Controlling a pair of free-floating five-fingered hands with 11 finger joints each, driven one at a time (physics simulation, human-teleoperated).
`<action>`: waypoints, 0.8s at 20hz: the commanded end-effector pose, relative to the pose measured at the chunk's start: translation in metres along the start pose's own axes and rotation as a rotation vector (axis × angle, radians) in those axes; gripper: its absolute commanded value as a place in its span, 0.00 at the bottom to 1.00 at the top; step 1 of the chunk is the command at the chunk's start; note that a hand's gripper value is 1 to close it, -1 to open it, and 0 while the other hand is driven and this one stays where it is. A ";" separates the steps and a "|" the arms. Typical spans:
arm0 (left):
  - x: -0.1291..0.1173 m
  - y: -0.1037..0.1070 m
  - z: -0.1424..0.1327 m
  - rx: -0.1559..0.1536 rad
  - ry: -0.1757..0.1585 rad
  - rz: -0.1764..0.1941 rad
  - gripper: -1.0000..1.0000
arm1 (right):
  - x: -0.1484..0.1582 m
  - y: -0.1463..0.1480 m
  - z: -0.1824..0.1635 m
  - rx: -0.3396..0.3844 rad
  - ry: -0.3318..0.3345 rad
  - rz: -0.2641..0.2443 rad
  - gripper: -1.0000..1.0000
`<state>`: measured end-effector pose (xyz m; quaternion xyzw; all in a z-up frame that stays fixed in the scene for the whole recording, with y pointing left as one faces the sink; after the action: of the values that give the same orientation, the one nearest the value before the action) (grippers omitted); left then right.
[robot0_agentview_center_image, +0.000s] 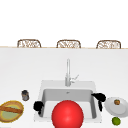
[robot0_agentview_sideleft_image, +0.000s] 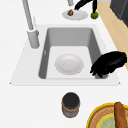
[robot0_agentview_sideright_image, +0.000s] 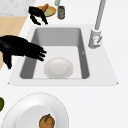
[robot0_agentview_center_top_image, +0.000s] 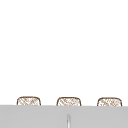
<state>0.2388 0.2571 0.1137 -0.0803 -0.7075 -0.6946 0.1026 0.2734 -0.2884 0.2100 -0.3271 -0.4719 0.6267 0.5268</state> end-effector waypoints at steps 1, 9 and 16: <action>0.000 0.000 0.000 0.000 0.000 0.000 0.50 | 0.004 -0.004 0.014 0.048 0.009 0.008 0.00; 0.000 0.000 0.000 0.000 0.000 0.000 0.50 | 0.010 -0.008 0.051 0.109 0.015 0.009 0.00; 0.000 0.000 0.000 0.000 0.000 0.000 0.50 | 0.015 -0.013 0.074 0.172 0.018 0.000 0.00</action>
<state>0.2388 0.2571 0.1137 -0.0803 -0.7075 -0.6946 0.1026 0.2122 -0.2917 0.2472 -0.2921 -0.4276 0.6523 0.5535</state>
